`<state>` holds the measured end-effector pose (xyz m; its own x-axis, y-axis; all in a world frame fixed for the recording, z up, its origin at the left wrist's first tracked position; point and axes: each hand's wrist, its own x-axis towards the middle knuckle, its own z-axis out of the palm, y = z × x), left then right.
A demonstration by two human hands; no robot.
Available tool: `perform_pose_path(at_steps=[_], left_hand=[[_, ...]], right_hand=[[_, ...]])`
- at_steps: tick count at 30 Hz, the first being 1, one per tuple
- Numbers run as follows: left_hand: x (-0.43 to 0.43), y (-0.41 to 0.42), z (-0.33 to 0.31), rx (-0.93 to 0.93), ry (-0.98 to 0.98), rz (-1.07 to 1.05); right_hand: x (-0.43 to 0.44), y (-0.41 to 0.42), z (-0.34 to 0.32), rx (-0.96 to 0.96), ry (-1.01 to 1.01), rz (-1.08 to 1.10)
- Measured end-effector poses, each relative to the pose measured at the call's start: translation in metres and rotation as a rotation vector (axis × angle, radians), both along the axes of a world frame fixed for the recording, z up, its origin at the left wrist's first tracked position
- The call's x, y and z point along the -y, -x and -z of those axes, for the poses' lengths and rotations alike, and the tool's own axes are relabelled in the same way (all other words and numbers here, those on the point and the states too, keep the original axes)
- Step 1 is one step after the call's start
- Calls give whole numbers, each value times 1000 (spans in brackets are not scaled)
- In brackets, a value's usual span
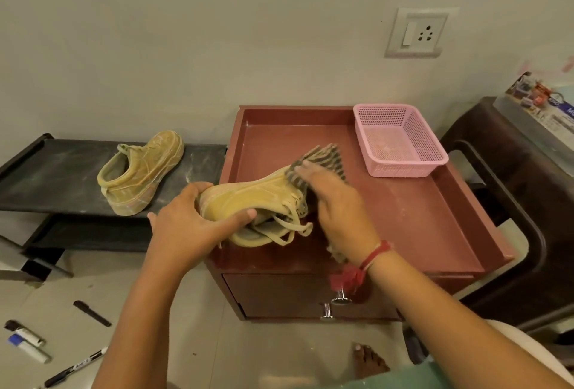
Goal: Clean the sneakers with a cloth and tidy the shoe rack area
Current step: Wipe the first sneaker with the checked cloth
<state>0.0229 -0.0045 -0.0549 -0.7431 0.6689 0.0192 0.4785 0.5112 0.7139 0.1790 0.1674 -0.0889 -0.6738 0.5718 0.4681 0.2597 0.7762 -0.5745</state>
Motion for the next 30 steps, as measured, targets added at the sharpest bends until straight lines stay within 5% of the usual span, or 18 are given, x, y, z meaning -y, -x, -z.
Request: perform_pose_path(at_steps=[5,9,13,18,22,27,30], left_hand=[[0,-1,3,12,-61,-48],[0,0,5,8,-53,-23],[3,-1,5,27,-61,-22],[2,-1,6,25,-39,-26],[1,-2,2,20,-11,-6],[-1,-3,2,13,-19,-30],[-1,-3,2,4,-22,-15]], right_hand=[[-26,3,18,-8,242,239],[-15,6,24,4,171,139],[-53,-2,28,164,513,291],[-7,-9,-22,-166,222,30],[23,-10,-12,120,-108,-323],[-10,-2,-5,142,38,-18],[23,-6,-6,96,19,-239]])
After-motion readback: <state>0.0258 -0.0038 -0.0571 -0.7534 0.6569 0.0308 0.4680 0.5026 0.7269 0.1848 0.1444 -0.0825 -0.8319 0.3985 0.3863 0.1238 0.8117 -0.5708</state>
